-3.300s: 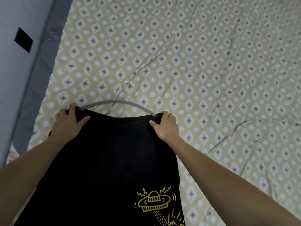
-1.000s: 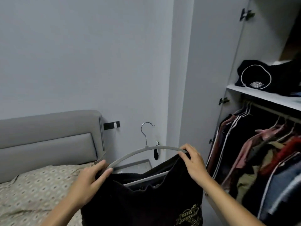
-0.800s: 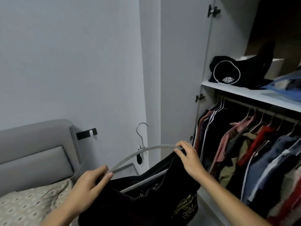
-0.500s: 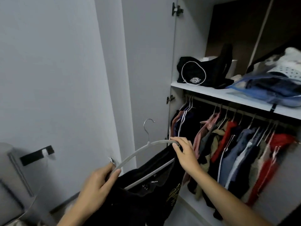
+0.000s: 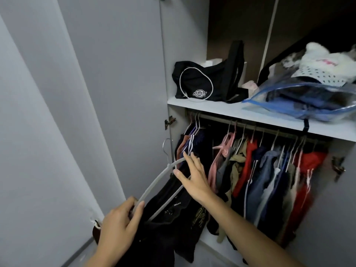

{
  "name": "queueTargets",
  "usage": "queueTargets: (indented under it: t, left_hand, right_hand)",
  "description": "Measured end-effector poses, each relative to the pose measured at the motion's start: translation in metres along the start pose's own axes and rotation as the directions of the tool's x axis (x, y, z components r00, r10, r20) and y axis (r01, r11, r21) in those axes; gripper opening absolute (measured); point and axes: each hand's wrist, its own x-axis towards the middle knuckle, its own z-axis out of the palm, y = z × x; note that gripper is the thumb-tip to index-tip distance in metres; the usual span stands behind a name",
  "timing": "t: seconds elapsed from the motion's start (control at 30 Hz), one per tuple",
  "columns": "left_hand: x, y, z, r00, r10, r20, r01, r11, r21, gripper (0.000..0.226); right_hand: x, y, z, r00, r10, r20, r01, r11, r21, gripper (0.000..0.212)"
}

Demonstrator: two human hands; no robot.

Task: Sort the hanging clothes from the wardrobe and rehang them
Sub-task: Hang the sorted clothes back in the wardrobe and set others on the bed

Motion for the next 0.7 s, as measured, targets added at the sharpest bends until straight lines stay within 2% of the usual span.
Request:
queueTargets:
  t: [0.13, 0.4, 0.53, 0.7]
  left_hand:
    - [0.034, -0.003, 0.028, 1.0, 0.0, 0.016, 0.001, 1.0, -0.02, 0.037]
    - [0.105, -0.034, 0.081, 0.999, -0.054, 0.003, 0.054, 0.998, -0.033, 0.035]
    - [0.142, -0.052, 0.111, 0.999, -0.006, 0.051, 0.009, 0.998, -0.06, 0.035]
    - [0.174, -0.066, 0.144, 0.995, 0.022, 0.099, -0.016, 0.998, -0.061, 0.038]
  right_hand:
    - [0.04, 0.012, 0.003, 1.0, 0.001, 0.012, -0.001, 0.999, 0.04, 0.077]
    - [0.111, 0.04, 0.011, 0.995, 0.065, -0.07, -0.063, 0.998, 0.03, 0.077]
    - [0.14, 0.055, 0.012, 0.989, 0.12, -0.086, -0.111, 0.989, 0.098, 0.08]
    - [0.168, 0.076, 0.01, 0.979, 0.167, -0.113, -0.157, 0.983, 0.091, 0.078]
